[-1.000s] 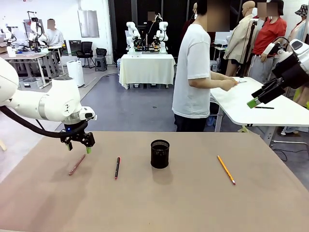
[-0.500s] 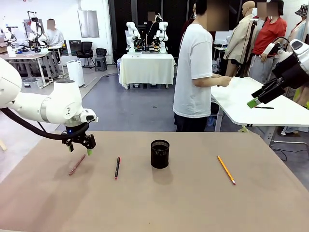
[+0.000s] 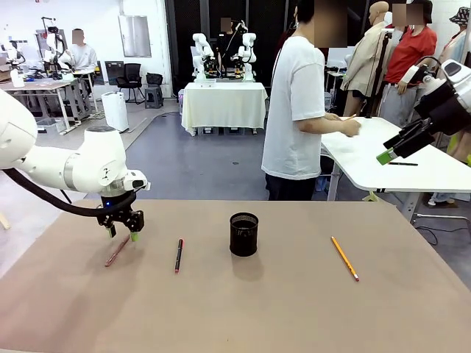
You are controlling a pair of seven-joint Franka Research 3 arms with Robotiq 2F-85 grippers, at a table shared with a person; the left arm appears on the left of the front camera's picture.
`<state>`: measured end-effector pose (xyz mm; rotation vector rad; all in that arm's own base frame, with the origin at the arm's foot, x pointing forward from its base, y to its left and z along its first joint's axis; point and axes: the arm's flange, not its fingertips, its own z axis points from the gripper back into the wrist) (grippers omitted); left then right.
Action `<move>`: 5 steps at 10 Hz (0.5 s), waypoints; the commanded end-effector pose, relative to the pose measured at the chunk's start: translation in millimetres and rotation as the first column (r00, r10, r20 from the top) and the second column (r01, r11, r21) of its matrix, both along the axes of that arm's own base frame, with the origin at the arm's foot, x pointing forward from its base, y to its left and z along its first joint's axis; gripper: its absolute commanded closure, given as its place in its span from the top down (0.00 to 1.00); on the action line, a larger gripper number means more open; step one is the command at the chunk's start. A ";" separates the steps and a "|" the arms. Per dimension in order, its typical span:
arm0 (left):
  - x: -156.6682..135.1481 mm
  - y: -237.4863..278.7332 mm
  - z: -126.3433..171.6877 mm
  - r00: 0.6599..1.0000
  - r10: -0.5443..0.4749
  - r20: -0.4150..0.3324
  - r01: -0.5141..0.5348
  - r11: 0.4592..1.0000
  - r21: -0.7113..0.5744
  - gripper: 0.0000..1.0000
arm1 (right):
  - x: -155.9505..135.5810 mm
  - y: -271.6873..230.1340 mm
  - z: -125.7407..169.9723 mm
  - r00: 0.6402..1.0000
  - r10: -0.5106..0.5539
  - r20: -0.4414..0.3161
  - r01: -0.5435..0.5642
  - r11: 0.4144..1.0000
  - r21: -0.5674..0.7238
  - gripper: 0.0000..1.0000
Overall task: Place the pens into the pen holder.
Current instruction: Pick up a writing instrument from the table and place it into the Pen holder.
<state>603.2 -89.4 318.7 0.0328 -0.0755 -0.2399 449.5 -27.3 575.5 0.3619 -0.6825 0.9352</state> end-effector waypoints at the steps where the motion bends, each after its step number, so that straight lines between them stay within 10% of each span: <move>1: 4.9 0.2 -0.8 1.000 0.015 0.005 -0.015 1.000 0.017 0.25 | 1.1 0.6 1.2 1.000 0.002 0.003 -0.002 1.000 0.021 1.00; 2: 5.9 1.5 -0.2 1.000 0.015 0.011 -0.015 1.000 0.020 0.05 | 1.1 0.6 1.2 1.000 0.002 0.003 -0.002 1.000 0.021 1.00; 5: 3.8 0.4 -8.0 1.000 0.013 0.004 -0.013 0.999 0.040 0.00 | 1.1 0.6 1.2 1.000 0.002 0.003 -0.002 1.000 0.021 1.00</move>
